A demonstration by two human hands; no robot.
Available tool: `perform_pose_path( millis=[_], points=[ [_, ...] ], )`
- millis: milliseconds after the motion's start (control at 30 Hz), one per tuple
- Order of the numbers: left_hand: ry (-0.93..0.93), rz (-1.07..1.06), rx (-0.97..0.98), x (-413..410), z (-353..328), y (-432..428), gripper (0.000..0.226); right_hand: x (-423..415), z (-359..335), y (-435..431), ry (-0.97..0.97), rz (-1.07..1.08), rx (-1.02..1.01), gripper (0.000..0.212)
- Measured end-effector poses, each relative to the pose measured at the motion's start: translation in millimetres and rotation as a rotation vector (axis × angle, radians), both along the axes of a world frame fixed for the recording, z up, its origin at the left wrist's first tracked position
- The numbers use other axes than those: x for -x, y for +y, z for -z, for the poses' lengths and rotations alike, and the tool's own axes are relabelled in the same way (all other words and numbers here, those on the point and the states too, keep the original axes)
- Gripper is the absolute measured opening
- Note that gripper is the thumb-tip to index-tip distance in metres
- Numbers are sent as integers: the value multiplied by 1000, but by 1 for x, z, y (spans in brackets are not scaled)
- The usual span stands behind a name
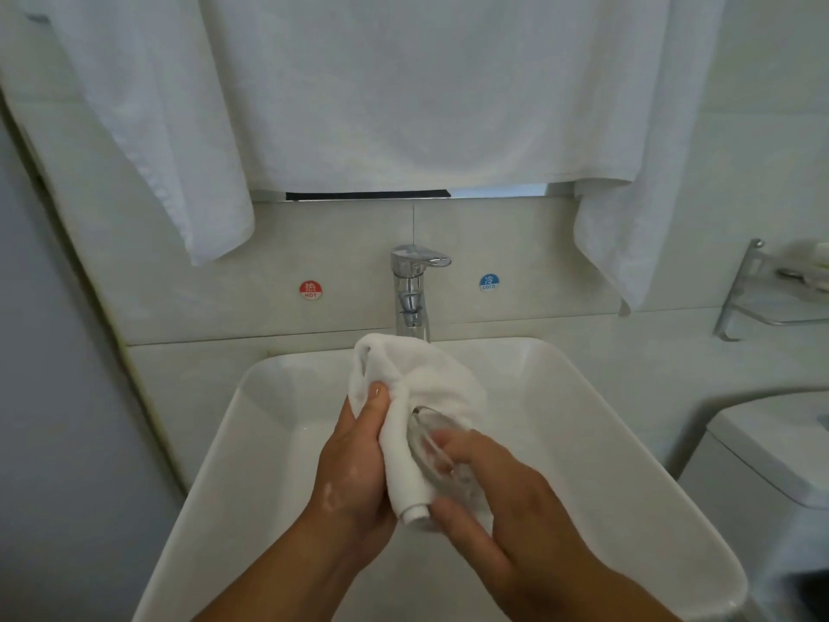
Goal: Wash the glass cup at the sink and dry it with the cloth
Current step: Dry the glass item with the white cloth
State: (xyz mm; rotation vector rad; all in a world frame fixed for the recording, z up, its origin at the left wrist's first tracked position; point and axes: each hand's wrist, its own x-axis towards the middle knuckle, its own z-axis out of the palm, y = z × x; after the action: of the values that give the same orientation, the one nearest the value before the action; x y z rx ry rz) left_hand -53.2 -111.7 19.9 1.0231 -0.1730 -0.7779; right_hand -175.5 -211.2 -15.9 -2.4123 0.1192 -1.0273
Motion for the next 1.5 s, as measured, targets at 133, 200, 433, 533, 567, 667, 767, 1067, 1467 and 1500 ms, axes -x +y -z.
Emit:
perform_pose_path(
  millis=[133,200,433,533,567,667,767,1067,1467,1500],
  points=[
    [-17,31,-6,9,0,-2,49,4,0,6,-42,41,35,38],
    [-47,64,34,17,-3,-1,44,3,-5,12,-108,98,-33,51],
    [-157,94,131,42,-20,-16,55,4,-42,17,-123,273,-188,61],
    [-191,75,157,47,-21,-21,53,6,-56,2,-75,291,-131,61],
    [-195,71,161,50,-23,-22,53,8,-60,-2,-66,275,-127,61],
    [-165,50,184,57,-34,-22,56,9,-68,-3,-110,211,-194,58],
    [-129,32,135,53,-44,-17,58,8,-62,8,-92,176,-214,63],
    [-286,-56,24,83,-42,-21,59,-9,-68,-19,-220,283,-621,56],
    [-214,-19,33,71,-29,-27,36,4,-38,-12,-169,189,-291,52],
    [-292,-8,13,74,-27,-25,38,1,-41,-9,-183,200,-398,50]
  ],
)
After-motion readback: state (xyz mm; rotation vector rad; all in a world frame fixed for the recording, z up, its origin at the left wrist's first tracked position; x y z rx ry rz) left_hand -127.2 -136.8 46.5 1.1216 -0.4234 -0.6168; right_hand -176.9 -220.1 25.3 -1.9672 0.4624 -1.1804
